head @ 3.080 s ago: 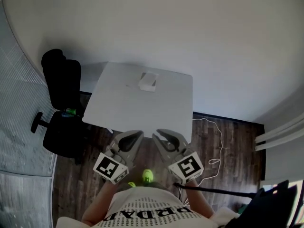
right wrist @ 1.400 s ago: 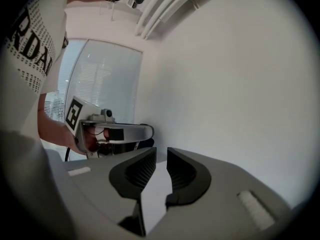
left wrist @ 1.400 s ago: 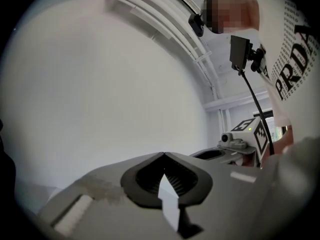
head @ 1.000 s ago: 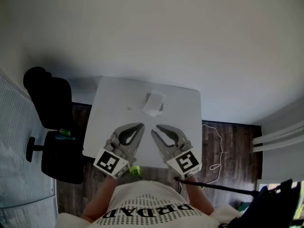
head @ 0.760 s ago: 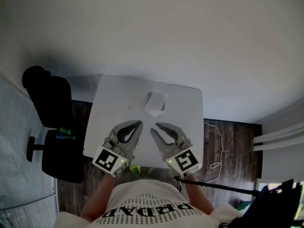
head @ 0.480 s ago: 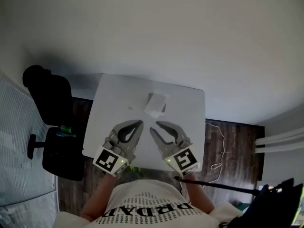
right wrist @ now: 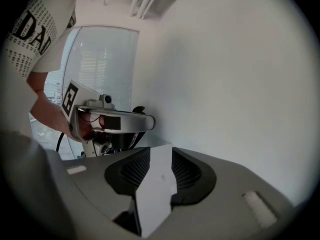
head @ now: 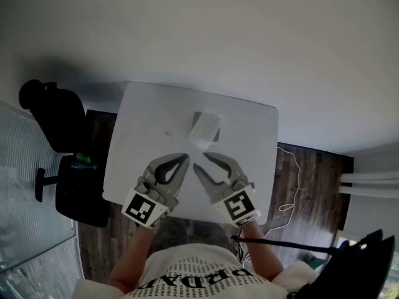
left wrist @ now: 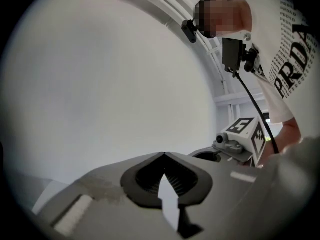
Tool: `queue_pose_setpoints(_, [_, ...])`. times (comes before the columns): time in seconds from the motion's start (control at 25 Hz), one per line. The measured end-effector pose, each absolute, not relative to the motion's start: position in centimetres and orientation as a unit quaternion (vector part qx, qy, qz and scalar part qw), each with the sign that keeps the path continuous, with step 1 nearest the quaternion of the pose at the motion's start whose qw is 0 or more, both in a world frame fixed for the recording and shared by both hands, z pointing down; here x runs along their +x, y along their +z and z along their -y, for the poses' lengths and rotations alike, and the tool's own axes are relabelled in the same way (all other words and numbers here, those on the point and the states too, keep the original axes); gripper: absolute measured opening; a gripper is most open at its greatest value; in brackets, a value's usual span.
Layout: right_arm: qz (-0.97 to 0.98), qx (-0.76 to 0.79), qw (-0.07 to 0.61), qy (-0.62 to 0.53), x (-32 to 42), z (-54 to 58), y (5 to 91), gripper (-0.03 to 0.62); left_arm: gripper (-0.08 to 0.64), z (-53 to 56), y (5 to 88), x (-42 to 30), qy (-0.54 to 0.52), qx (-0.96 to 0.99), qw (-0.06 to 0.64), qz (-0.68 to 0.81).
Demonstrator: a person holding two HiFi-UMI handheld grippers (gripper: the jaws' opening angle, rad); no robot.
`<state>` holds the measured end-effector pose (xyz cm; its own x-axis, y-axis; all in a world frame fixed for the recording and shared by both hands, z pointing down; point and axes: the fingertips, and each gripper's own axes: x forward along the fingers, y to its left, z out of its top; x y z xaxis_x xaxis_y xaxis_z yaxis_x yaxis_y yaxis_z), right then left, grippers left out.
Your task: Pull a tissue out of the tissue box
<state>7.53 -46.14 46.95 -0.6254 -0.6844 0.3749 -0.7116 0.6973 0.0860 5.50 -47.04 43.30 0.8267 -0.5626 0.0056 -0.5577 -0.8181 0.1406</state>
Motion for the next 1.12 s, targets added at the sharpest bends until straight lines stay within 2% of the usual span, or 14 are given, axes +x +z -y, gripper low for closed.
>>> queue_pose_setpoints(0.44, [0.893,0.385,0.22,0.075,9.6,51.3,56.3,0.147,-0.002,52.5,51.1,6.0,-0.013,0.94,0.106,0.323])
queue_pose_setpoints(0.76, [0.877,0.382,0.282,0.081,10.4,53.5,63.9,0.169,-0.003,54.4,56.7,5.7,-0.008,0.93,0.135,0.341])
queue_pose_setpoints(1.12, [0.869,0.395,0.291,0.064,10.6,55.3,68.3,0.179,-0.002,55.2,60.2,5.3,-0.011,0.924,0.153,0.351])
